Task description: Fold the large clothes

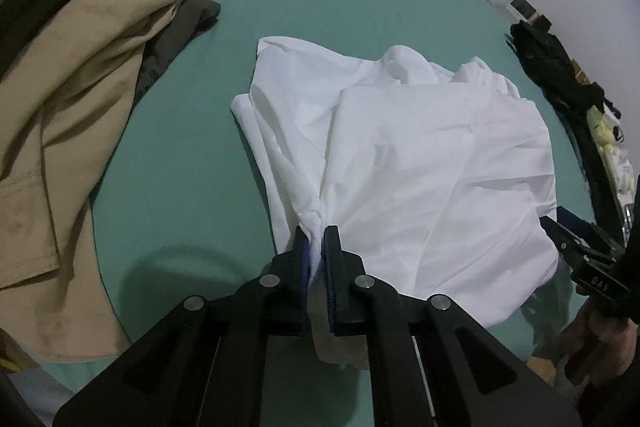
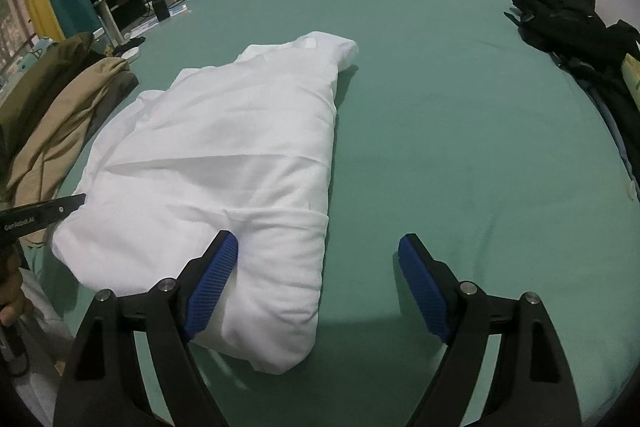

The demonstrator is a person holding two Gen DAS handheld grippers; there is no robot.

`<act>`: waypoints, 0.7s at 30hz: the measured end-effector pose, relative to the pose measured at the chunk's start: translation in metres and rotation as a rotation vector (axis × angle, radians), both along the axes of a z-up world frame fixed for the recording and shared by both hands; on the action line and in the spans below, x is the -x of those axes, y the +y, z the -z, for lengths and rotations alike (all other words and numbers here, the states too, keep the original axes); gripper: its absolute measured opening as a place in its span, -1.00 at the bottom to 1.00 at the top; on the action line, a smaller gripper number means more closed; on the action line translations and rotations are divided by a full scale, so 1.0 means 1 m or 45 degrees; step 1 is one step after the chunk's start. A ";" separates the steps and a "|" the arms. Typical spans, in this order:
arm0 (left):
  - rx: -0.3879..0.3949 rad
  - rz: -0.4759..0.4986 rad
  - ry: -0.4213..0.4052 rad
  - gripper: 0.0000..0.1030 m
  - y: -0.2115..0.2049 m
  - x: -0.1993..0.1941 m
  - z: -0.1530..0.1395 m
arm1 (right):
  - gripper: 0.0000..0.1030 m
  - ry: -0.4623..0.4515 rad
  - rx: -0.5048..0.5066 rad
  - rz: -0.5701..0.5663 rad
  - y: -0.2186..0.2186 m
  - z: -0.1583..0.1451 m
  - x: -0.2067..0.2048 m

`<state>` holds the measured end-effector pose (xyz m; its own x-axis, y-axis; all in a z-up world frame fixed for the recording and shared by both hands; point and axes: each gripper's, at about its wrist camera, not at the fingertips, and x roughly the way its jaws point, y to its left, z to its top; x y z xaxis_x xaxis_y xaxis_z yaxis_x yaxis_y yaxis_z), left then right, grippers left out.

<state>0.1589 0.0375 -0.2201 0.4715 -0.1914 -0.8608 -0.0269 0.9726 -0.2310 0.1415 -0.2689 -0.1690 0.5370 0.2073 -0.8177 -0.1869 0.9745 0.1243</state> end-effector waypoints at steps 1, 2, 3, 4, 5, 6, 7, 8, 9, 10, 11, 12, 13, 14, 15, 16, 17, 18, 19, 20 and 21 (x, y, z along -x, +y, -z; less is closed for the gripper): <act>-0.013 -0.004 -0.007 -0.78 -0.002 0.000 -0.001 | 0.63 0.001 -0.002 0.003 -0.001 0.000 0.000; -0.012 -0.009 -0.012 -0.71 0.010 0.008 -0.003 | 0.63 0.004 -0.004 0.006 -0.002 0.000 0.001; 0.002 -0.022 -0.020 -0.68 0.014 0.011 -0.004 | 0.63 0.006 -0.004 0.009 -0.002 0.000 0.001; 0.020 -0.033 -0.030 -0.60 0.020 0.015 -0.006 | 0.63 0.006 -0.003 0.011 -0.002 -0.001 0.001; 0.046 -0.051 -0.044 -0.46 0.024 0.018 -0.009 | 0.63 0.006 0.000 0.012 -0.002 -0.001 0.002; 0.058 -0.062 -0.053 -0.39 0.028 0.021 -0.011 | 0.63 0.008 0.001 0.012 -0.002 -0.001 0.003; 0.066 -0.075 -0.062 -0.27 0.030 0.025 -0.012 | 0.63 0.011 0.001 0.012 -0.002 -0.002 0.004; 0.064 -0.089 -0.063 -0.21 0.031 0.027 -0.013 | 0.63 0.014 -0.001 0.013 -0.003 -0.001 0.005; 0.067 -0.100 -0.059 -0.21 0.032 0.030 -0.012 | 0.63 0.020 -0.003 0.012 -0.003 -0.001 0.006; 0.073 -0.101 -0.044 -0.21 0.032 0.033 -0.009 | 0.63 0.027 -0.003 0.010 -0.003 -0.001 0.006; 0.084 -0.103 -0.028 -0.20 0.032 0.036 -0.007 | 0.63 0.035 -0.003 0.009 -0.004 -0.001 0.008; 0.096 -0.108 -0.020 -0.18 0.032 0.038 -0.005 | 0.63 0.038 -0.004 0.008 -0.005 -0.001 0.010; 0.103 -0.113 -0.020 -0.12 0.031 0.040 -0.005 | 0.63 0.044 -0.006 0.004 -0.006 -0.001 0.011; 0.108 -0.115 -0.024 -0.09 0.030 0.043 -0.005 | 0.63 0.048 -0.004 -0.003 -0.008 -0.003 0.014; 0.114 -0.114 -0.033 -0.09 0.030 0.046 -0.007 | 0.63 0.046 0.002 -0.007 -0.009 -0.005 0.016; 0.117 -0.116 -0.041 -0.09 0.030 0.048 -0.010 | 0.63 0.042 0.008 -0.012 -0.012 -0.007 0.019; 0.123 -0.118 -0.048 -0.09 0.029 0.050 -0.012 | 0.63 0.039 0.013 -0.014 -0.014 -0.008 0.022; 0.131 -0.121 -0.063 -0.09 0.029 0.053 -0.017 | 0.63 0.039 0.015 -0.014 -0.016 -0.010 0.023; 0.135 -0.121 -0.078 -0.08 0.030 0.055 -0.022 | 0.63 0.038 0.016 -0.014 -0.019 -0.011 0.025; 0.133 -0.122 -0.090 -0.04 0.031 0.057 -0.028 | 0.63 0.036 0.015 -0.012 -0.020 -0.012 0.026; 0.130 -0.122 -0.101 -0.01 0.032 0.059 -0.032 | 0.63 0.036 0.011 -0.008 -0.022 -0.013 0.027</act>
